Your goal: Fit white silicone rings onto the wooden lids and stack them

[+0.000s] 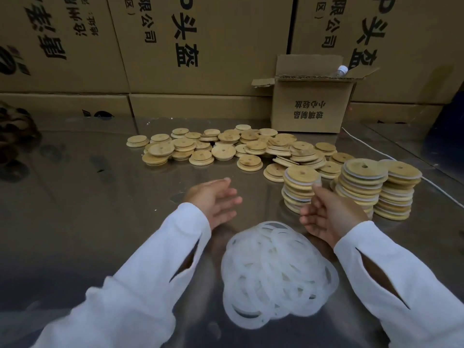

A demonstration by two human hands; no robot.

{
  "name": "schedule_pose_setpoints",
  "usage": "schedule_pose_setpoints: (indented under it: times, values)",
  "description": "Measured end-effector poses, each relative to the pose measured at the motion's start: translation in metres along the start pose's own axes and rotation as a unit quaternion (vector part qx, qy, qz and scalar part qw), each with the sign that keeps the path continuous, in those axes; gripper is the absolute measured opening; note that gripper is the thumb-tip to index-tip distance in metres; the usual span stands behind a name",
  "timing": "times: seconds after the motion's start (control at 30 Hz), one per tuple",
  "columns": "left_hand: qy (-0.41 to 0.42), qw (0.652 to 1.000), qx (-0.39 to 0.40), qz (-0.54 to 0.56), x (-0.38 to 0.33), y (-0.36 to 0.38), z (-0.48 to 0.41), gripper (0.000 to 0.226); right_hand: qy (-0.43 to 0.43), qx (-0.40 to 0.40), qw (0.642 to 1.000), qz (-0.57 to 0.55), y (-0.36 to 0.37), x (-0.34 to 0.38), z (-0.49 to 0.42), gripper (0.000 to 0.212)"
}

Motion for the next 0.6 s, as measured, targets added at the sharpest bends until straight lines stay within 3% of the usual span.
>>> schedule_pose_setpoints:
  times: [0.1,0.17,0.23,0.33,0.43,0.6]
  values:
    - [-0.02,0.998,-0.064,-0.021,-0.013,-0.017,-0.037,0.004,-0.005,0.025,1.0,0.014,0.006,-0.001,0.009,0.044]
    - [-0.019,0.991,-0.112,-0.073,-0.025,-0.029,-0.069,0.018,-0.008,0.033,0.999,0.017,0.008,-0.002,0.012,0.043]
    - [0.012,0.982,-0.134,-0.135,-0.037,-0.038,-0.101,0.026,-0.009,0.038,0.999,0.011,0.008,-0.002,0.014,0.041]
    - [0.088,0.936,-0.188,-0.284,-0.051,-0.047,-0.143,0.025,-0.002,0.063,0.998,-0.002,0.011,-0.003,0.017,0.041]
    - [0.112,0.921,-0.176,-0.33,-0.055,-0.043,-0.172,0.038,0.0,0.079,0.997,-0.005,0.015,-0.004,0.018,0.043]
    - [0.056,0.896,-0.136,-0.418,-0.051,-0.034,-0.197,0.061,-0.009,0.075,0.997,-0.013,0.011,0.004,0.019,0.044]
Point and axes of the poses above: each hand's wrist, its own z-axis away from the middle knuckle, its own y-axis out of the palm, x = y × z, the point moved 2 cm from there along -z, towards the middle knuckle, and after that the axes turned 3 degrees about -z, right-handed, at the moved point
